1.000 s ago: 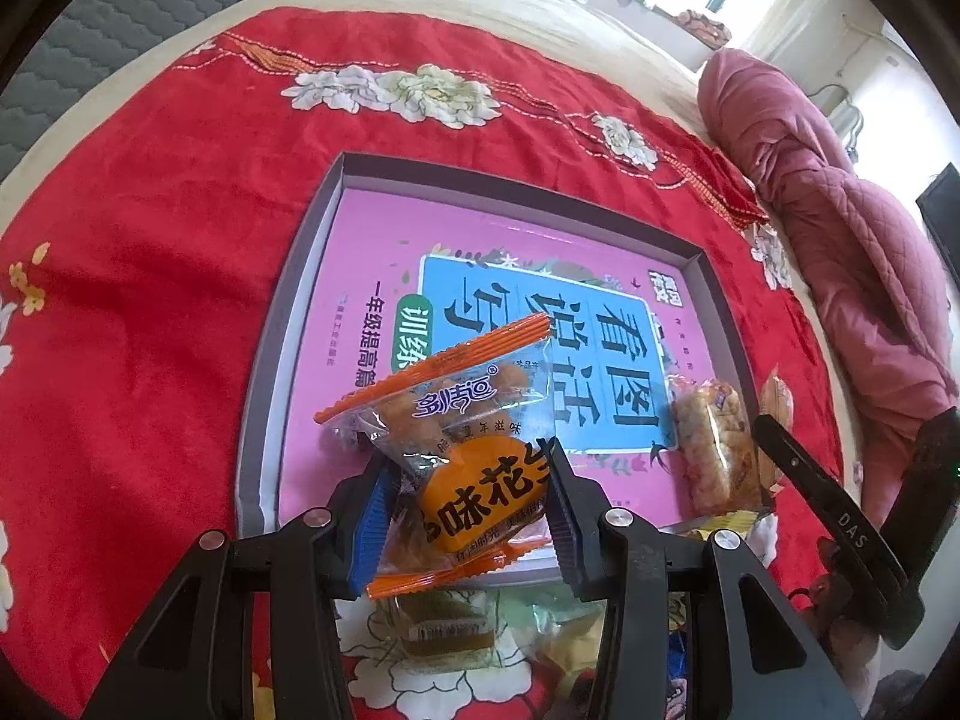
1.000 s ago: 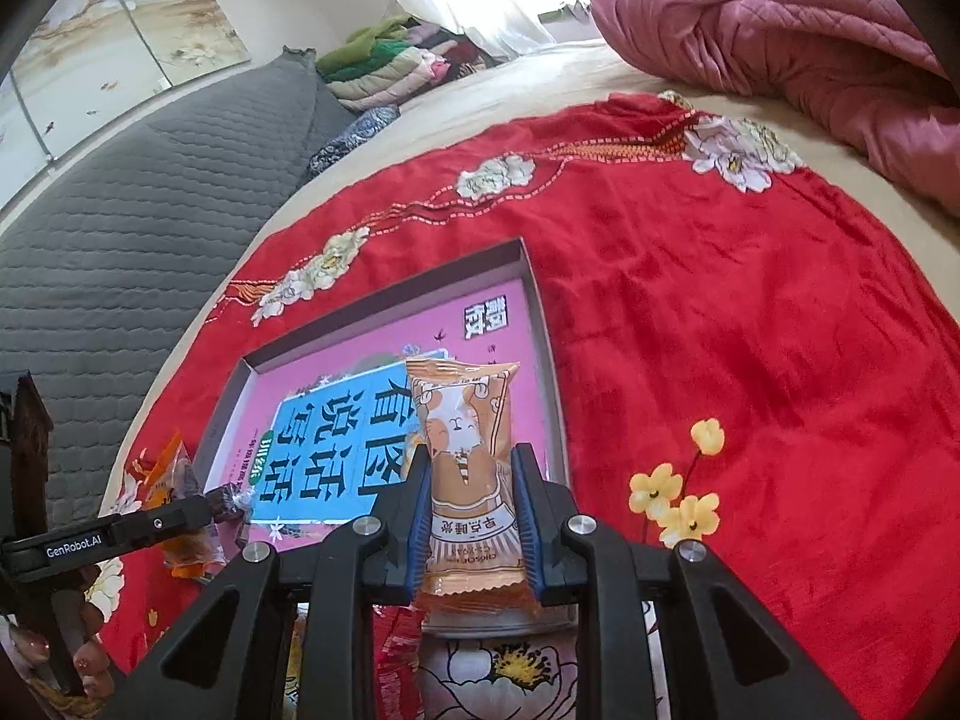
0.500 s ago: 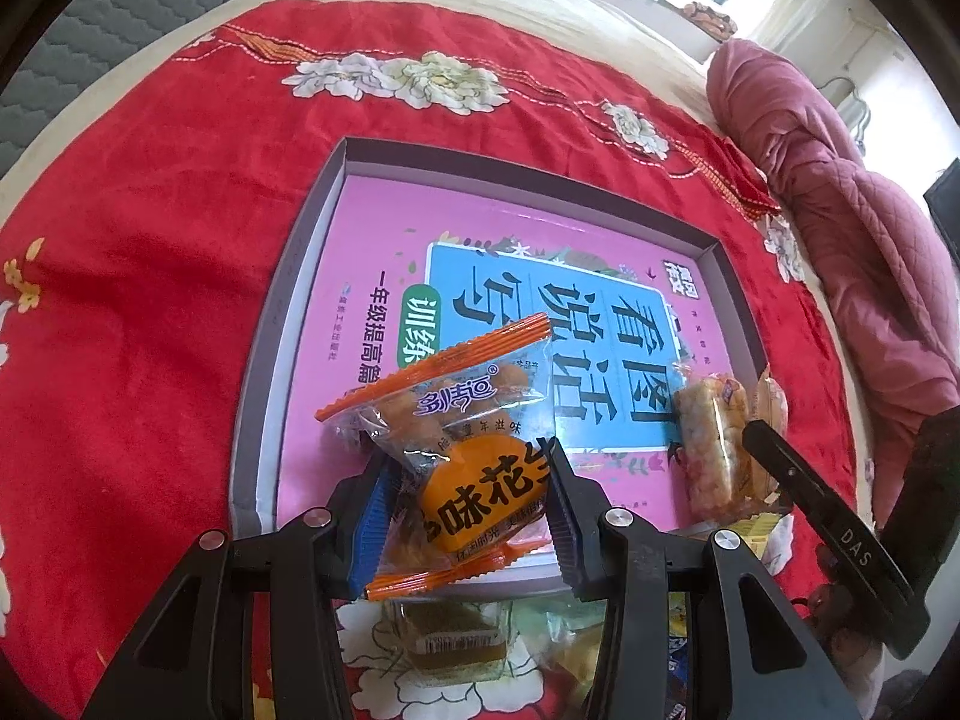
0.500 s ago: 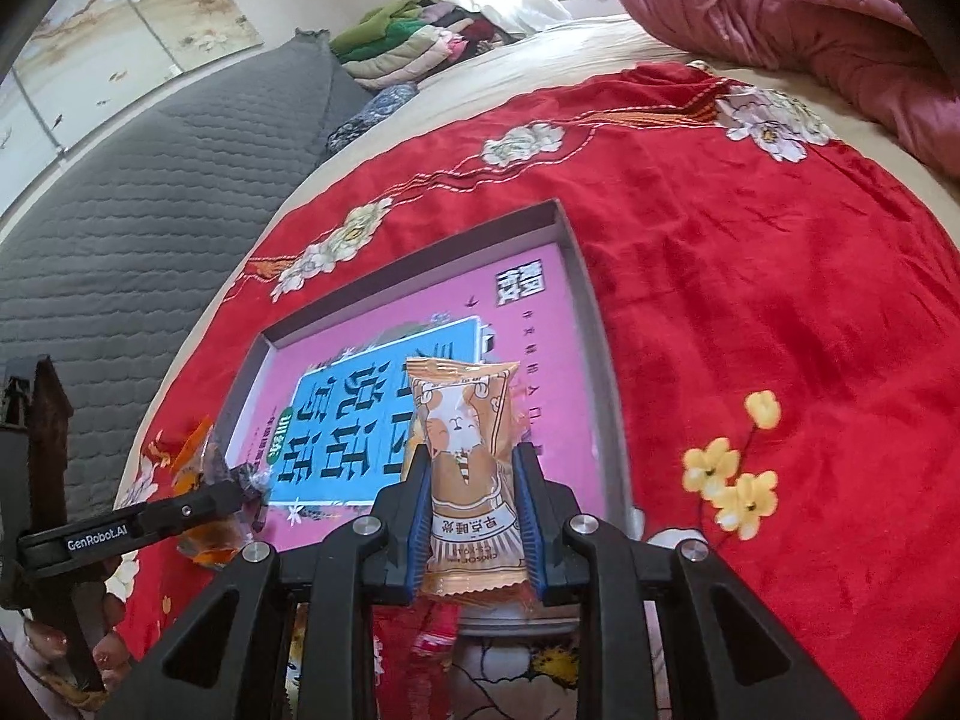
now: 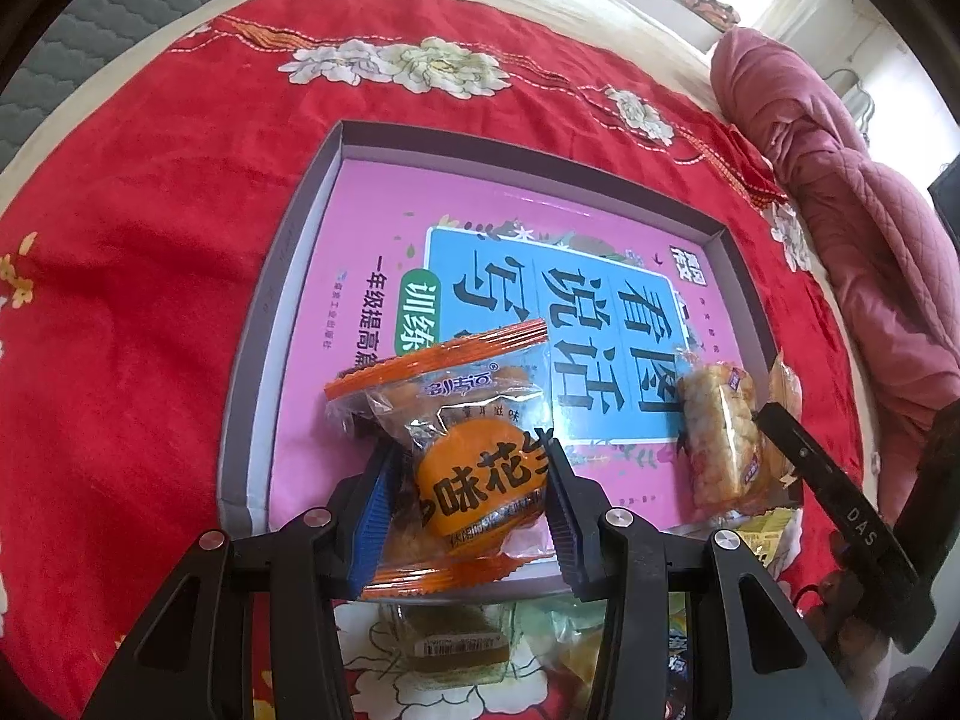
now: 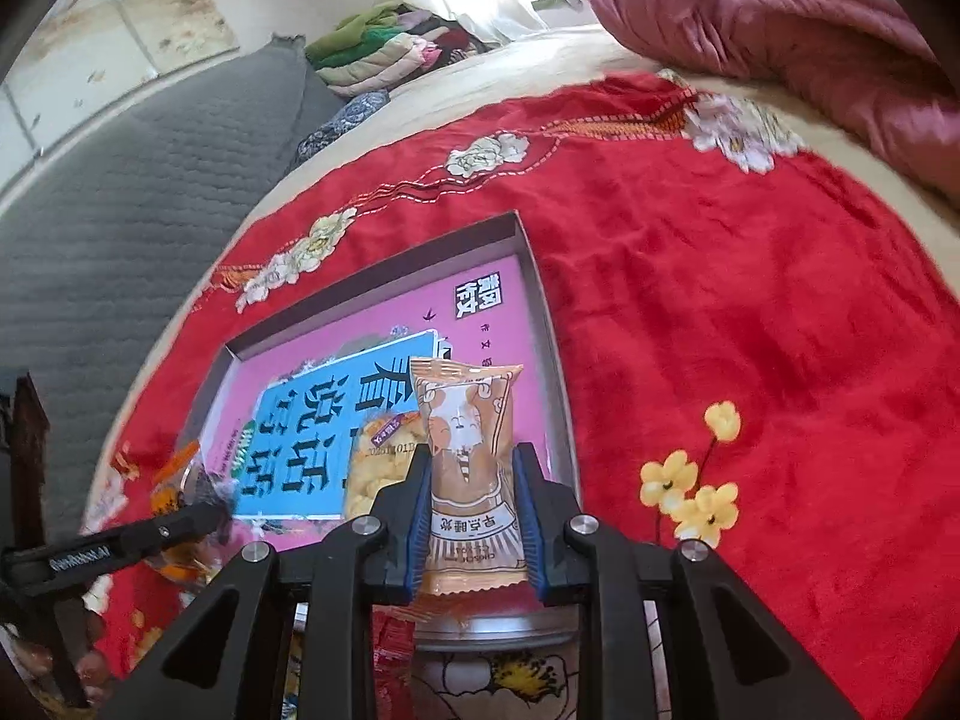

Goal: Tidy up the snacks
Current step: 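Lower the beige cake into the tray and open the right tool while the left tool releases the peanut bag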

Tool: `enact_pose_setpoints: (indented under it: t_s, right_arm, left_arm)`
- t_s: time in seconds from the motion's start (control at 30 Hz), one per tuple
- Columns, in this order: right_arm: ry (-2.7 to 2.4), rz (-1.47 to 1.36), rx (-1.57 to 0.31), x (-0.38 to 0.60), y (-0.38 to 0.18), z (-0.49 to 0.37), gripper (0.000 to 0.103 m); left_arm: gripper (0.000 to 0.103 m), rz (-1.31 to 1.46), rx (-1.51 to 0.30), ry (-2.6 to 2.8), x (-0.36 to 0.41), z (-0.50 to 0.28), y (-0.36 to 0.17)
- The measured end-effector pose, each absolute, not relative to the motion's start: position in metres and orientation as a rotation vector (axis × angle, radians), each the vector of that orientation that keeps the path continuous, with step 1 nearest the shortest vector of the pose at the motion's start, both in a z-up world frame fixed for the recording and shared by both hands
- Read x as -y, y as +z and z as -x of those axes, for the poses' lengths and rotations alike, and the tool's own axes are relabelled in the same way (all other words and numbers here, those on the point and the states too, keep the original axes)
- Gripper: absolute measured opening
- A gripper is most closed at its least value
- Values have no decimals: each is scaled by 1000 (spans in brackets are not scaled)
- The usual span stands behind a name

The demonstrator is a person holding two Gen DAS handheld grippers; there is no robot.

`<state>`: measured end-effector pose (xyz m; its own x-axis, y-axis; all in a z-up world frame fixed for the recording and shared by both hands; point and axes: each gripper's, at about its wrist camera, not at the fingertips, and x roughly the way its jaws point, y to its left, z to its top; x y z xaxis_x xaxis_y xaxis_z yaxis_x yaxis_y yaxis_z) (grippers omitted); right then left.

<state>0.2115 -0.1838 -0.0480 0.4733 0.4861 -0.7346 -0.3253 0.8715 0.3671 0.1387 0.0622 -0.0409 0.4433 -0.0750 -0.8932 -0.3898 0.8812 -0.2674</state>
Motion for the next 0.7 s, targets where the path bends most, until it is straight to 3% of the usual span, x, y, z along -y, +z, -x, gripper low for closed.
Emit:
enact_pose_setpoints:
  t_s: [0.27,0.33,0.7]
  right_arm:
    - [548,-205,-971,177,-50,-209,27]
    - [541,-209,-978,177,-51,-210,37]
    - [549,-235,-990,178,-51,-210,38]
  left_arm:
    - [48,475,-1114,199,-60,-140,-43]
    - [48,475,-1116,199,-60,-140,-43]
    - [48,474,-1121,195,-59,-141,-44]
